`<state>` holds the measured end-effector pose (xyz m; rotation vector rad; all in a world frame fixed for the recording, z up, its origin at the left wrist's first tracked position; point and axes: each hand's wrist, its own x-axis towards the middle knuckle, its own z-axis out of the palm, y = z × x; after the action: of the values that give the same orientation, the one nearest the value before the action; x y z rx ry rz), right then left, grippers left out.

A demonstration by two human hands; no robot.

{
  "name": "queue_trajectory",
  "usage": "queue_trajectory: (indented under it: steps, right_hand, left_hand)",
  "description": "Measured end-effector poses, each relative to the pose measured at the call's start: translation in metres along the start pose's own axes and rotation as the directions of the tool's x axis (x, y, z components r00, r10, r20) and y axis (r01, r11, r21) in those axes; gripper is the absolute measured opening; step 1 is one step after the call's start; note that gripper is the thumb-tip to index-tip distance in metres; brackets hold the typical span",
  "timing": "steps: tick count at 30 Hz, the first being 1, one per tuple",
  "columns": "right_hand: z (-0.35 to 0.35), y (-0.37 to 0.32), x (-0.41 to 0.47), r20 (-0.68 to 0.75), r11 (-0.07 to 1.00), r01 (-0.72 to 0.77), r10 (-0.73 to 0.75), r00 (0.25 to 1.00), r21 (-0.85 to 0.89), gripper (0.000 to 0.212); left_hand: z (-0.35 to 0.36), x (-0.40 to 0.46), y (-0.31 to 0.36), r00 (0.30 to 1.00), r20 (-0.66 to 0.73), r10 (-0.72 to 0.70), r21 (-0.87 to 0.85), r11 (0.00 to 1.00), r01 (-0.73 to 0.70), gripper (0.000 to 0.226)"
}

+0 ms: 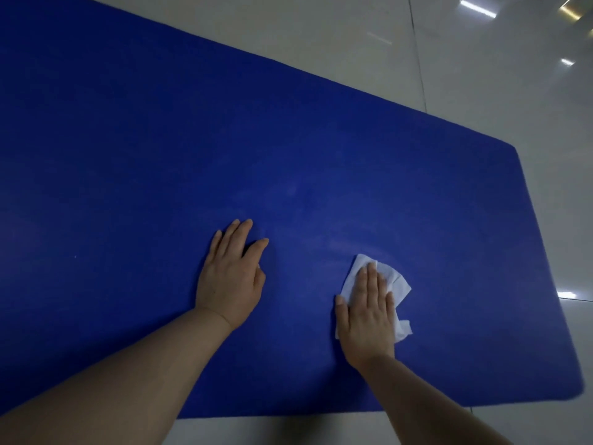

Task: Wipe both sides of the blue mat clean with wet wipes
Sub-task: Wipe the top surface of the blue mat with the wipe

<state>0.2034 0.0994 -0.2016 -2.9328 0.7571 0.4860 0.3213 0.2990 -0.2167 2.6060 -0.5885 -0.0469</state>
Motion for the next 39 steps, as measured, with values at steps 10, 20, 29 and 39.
queue_trajectory:
  steps: [10,20,29,39]
  right_hand:
    - [-0.013,-0.029,-0.016,0.223,0.985,-0.173,0.164,0.961,0.021,0.07]
    - [-0.011,-0.021,-0.005,0.183,0.995,-0.097,0.096,0.978,-0.003,0.073]
    - [0.02,-0.086,-0.065,-0.026,0.937,0.348,-0.349,0.937,-0.026,0.061]
    - [0.022,-0.06,-0.072,-0.101,0.998,-0.009,0.015,0.995,0.064,0.07]
  left_hand:
    - [-0.013,-0.106,-0.001,0.989,0.04,-0.139,0.121,0.984,0.134,0.053]
    - [-0.011,-0.098,-0.003,0.988,0.049,-0.147,0.13,0.982,0.139,0.053]
    - [-0.012,-0.096,-0.005,0.992,0.029,-0.125,0.13,0.984,0.121,0.054]
    - [-0.013,-0.095,-0.002,0.987,0.065,-0.147,0.151,0.979,0.136,0.054]
